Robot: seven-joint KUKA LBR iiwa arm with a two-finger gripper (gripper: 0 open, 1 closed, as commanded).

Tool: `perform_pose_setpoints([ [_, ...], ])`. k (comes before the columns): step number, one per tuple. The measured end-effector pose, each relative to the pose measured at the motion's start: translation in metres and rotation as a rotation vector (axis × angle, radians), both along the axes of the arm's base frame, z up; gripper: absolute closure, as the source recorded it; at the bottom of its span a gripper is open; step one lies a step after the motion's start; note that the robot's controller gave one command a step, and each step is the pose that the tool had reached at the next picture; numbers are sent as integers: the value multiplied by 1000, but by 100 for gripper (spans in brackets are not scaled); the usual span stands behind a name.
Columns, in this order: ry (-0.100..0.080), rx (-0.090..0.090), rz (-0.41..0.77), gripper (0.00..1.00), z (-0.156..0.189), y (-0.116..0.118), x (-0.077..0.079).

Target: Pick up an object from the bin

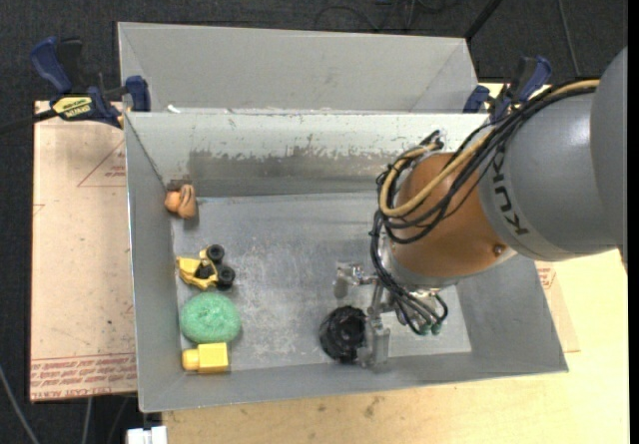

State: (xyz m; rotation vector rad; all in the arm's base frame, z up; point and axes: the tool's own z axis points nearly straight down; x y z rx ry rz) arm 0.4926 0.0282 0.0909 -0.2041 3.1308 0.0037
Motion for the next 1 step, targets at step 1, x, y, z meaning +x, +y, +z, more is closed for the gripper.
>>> perform_pose_setpoints([
  [1, 1, 0, -108, 100, -2, 37, -5],
])
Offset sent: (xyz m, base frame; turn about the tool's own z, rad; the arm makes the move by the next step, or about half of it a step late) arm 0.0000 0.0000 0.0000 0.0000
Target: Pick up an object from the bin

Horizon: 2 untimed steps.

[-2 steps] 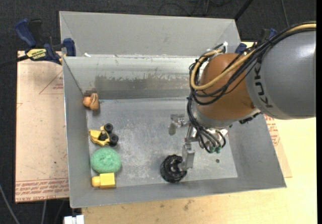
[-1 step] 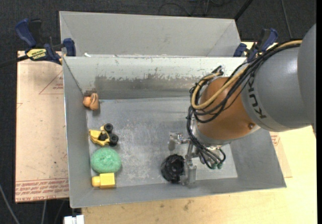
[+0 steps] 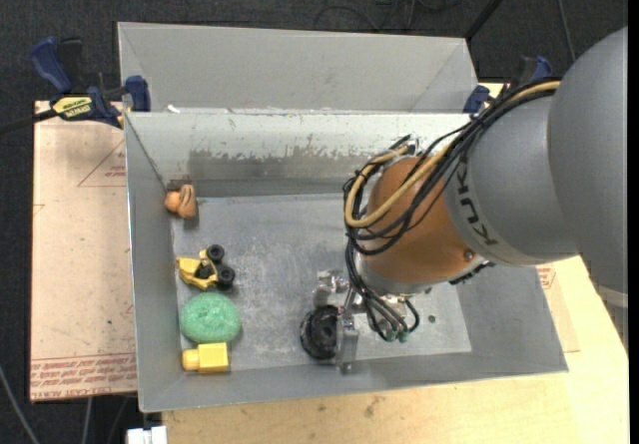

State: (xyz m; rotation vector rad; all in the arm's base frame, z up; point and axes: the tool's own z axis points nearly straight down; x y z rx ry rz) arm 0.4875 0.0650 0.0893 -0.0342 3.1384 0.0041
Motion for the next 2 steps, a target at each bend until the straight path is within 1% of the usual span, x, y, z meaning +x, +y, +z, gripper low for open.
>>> perform_pose_setpoints([
  [1, 0, 0, 0, 100, 0, 0, 0],
  [2, 4, 5, 8, 100, -11, -32, 16],
])
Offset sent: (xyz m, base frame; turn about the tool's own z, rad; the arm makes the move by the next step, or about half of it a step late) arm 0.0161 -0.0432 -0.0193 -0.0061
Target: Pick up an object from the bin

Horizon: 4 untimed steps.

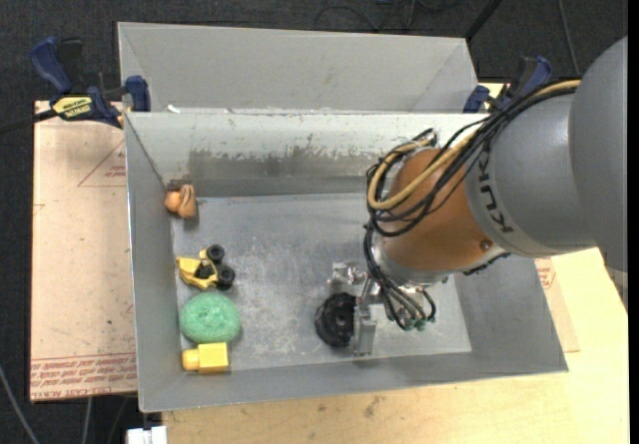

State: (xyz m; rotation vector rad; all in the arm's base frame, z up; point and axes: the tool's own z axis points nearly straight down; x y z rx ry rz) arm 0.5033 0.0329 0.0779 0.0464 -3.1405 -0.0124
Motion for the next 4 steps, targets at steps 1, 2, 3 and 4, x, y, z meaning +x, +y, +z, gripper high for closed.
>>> perform_pose_setpoints([
  [1, -15, 1, -8, 100, -1, -14, 1],
  [2, 0, -6, -13, 100, 46, -9, 5],
  [3, -15, -6, -21, 100, 59, -13, 15],
  [4, 8, -7, -25, 100, 83, -11, 8],
])
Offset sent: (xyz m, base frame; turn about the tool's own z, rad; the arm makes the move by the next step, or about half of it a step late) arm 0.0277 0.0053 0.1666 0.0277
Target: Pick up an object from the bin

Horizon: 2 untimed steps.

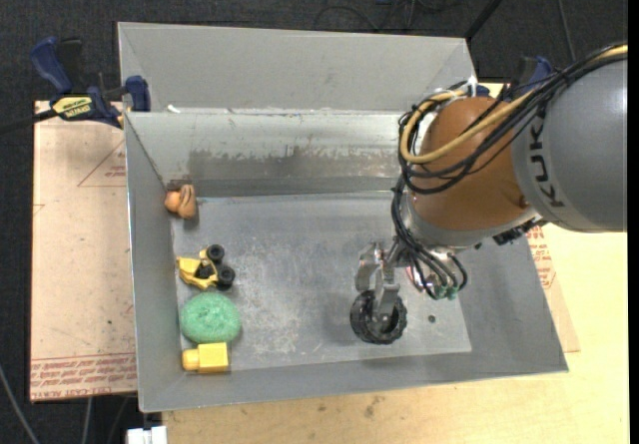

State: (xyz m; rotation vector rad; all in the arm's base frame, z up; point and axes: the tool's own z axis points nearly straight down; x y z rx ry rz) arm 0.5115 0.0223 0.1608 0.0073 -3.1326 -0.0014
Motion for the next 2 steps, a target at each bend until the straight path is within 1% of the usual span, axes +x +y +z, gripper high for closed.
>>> perform_pose_setpoints([
  [1, -26, 0, 4, 100, -9, -2, 12],
  [2, -2, 0, 7, 100, -42, -3, 3],
])
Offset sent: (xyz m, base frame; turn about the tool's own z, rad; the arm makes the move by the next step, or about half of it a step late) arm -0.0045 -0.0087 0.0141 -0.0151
